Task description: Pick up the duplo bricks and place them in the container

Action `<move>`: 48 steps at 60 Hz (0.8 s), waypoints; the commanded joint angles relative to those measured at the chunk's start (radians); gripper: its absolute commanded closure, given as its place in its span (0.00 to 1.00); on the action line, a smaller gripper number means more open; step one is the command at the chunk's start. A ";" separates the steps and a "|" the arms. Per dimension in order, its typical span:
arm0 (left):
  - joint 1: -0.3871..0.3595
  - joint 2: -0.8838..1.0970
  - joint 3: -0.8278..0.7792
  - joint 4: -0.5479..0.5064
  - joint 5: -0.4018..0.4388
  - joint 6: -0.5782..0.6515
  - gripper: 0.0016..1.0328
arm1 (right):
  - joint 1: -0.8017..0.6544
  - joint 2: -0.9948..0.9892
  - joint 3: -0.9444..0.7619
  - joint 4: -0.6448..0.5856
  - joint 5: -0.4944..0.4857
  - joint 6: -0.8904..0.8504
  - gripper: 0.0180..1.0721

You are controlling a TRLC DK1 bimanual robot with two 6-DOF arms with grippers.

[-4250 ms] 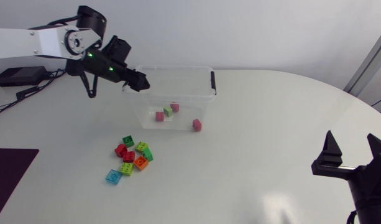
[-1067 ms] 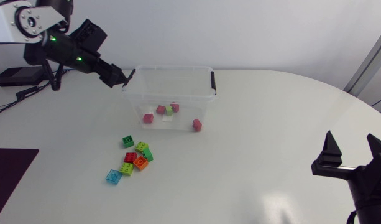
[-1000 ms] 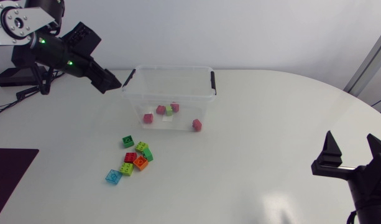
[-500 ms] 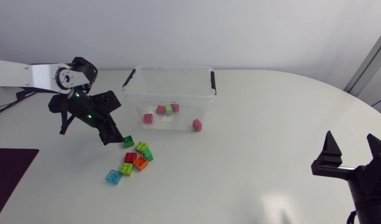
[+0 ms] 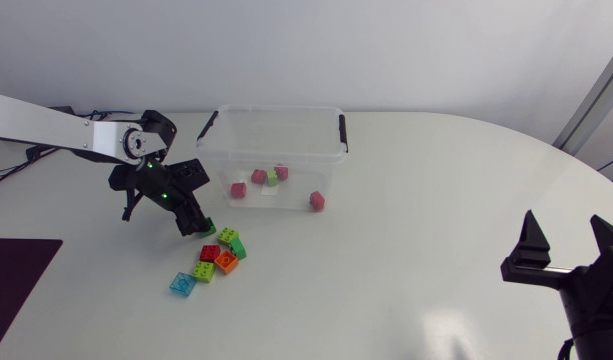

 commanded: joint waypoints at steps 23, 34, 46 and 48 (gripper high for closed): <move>-0.022 0.069 -0.033 0.013 -0.045 0.031 0.76 | -0.003 -0.007 -0.027 -0.008 0.000 -0.008 0.05; -0.025 -0.138 -0.039 -0.108 -0.056 0.033 0.76 | -0.003 -0.007 -0.027 -0.008 0.000 -0.008 0.05; -0.057 -0.389 0.113 -0.280 0.029 -0.026 0.76 | -0.003 -0.007 -0.027 -0.008 0.000 -0.008 0.05; -0.065 -0.398 0.140 -0.284 0.044 -0.052 0.76 | -0.003 -0.007 -0.027 -0.008 0.000 -0.008 0.05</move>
